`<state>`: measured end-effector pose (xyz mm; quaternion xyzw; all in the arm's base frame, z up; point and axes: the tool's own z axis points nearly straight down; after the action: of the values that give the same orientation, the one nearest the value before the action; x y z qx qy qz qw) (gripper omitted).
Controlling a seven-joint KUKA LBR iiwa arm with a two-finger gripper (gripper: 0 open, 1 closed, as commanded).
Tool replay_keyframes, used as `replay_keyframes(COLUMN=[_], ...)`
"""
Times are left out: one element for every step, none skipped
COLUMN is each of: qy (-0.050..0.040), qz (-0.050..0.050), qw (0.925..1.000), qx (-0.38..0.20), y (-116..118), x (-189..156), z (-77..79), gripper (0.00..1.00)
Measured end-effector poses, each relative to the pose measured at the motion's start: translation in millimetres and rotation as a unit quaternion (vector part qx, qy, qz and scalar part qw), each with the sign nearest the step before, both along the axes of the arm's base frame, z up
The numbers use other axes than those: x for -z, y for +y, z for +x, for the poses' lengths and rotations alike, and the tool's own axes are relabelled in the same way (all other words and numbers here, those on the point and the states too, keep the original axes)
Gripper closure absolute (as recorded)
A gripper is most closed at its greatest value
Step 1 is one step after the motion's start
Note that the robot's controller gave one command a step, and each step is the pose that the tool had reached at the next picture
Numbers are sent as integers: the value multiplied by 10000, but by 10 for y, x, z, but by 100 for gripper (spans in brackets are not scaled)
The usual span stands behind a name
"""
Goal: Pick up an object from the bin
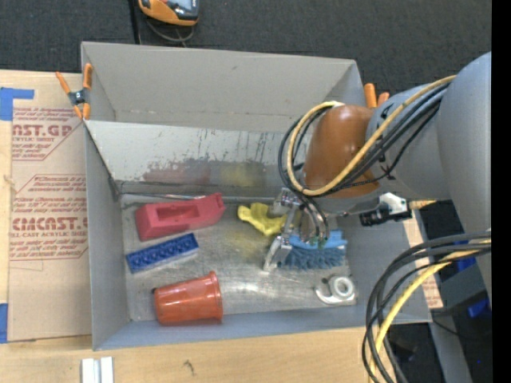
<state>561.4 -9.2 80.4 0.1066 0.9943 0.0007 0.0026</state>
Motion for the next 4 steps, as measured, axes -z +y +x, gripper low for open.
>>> replay_keyframes(qy=[-44,-11,11,10], qz=[21,-42,23,23], qw=[9985,9999,9984,9984], qx=[-550,137,-564,-562], y=[-86,67,-46,-47], x=[43,35,-19,-19], z=[71,88,99,99], gripper=[0,0,100,100])
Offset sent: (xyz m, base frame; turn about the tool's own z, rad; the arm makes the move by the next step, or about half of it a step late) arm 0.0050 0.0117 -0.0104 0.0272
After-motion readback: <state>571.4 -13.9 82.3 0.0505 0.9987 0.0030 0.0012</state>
